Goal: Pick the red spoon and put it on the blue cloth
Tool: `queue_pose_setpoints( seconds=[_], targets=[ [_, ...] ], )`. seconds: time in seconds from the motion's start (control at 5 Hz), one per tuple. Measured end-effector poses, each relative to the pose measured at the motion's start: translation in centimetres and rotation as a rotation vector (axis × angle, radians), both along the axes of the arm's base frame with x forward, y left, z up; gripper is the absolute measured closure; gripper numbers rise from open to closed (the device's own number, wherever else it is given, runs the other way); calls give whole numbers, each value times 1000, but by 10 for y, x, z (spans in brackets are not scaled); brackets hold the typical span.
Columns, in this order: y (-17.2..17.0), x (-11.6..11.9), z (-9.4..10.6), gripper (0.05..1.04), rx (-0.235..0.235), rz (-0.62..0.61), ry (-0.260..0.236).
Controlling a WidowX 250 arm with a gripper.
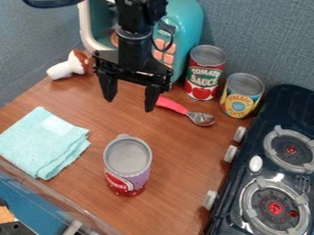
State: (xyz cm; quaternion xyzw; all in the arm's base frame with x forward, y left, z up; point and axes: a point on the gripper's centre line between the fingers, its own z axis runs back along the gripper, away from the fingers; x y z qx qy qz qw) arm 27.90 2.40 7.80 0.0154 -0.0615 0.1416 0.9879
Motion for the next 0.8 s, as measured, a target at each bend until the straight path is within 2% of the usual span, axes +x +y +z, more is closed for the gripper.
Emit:
queue_pose_setpoints(
  seconds=[0.2,0.4,0.6,0.8],
  targets=[
    [-1,-2,-9,84,-12,15,34],
    [-3,9,-19,84,-49,81,83],
    [-2,18,-26,84,-44,255,100],
    [-9,28,-29,84,14,499,46]
  ],
)
